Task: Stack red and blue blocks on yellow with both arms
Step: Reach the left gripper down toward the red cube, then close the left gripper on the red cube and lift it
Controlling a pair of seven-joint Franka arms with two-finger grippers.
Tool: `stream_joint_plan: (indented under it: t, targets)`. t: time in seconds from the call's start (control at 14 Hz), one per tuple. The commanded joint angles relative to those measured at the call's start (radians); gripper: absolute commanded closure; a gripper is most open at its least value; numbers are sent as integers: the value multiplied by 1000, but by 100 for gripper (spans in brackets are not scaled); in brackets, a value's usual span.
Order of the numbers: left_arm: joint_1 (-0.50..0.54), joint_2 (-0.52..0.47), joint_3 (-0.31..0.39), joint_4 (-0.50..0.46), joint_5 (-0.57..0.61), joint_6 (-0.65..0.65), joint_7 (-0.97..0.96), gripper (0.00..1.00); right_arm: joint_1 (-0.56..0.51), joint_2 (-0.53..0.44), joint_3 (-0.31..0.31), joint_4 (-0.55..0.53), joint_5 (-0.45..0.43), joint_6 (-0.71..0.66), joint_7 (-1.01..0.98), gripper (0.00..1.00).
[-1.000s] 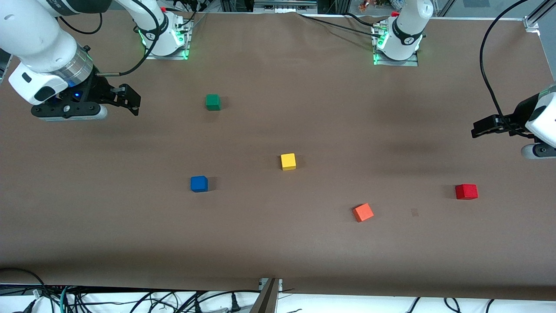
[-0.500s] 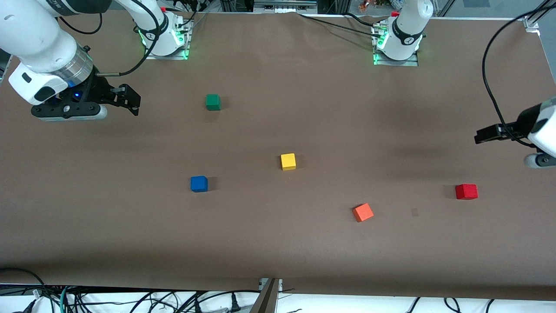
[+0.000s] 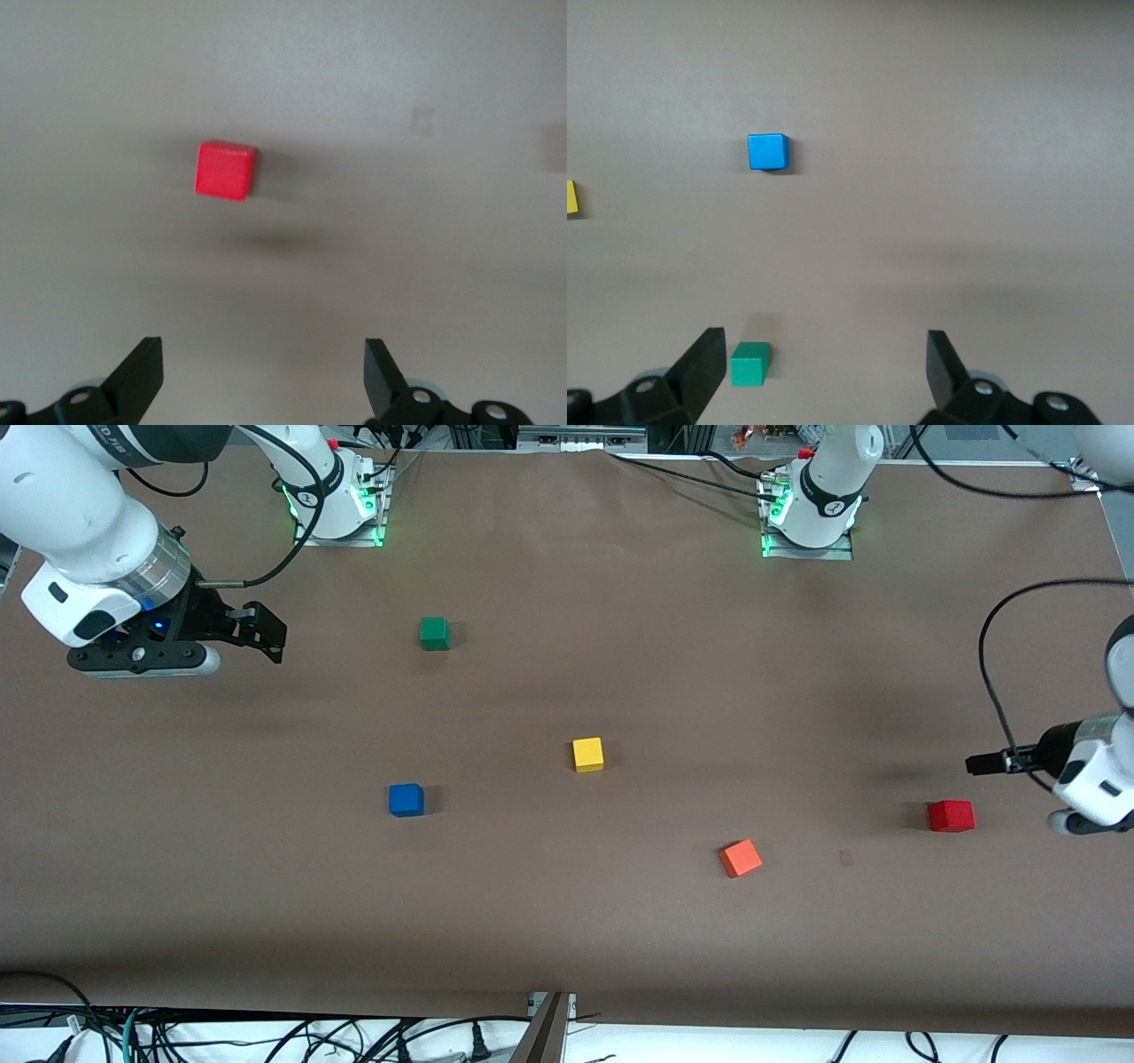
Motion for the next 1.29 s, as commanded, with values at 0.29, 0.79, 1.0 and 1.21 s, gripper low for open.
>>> stream_joint_plan:
  t: [0.29,0.79,1.0,1.21]
  targets:
    - [57,47,-6,-239,6,389,159,0,-1,-3,12,18,-11,-12,7,0]
    - [115,148,-34,-257,-11,576,237,0,-1,-3,13,21,-9,-4,9,0]
    - [117,171,-51,-255,-11,612,237,0,-1,-3,12,21,6,-3,9,0]
    - [115,174,-54,-250,-13,616,237,0,-1,-6,13,23,9,0,10,0]
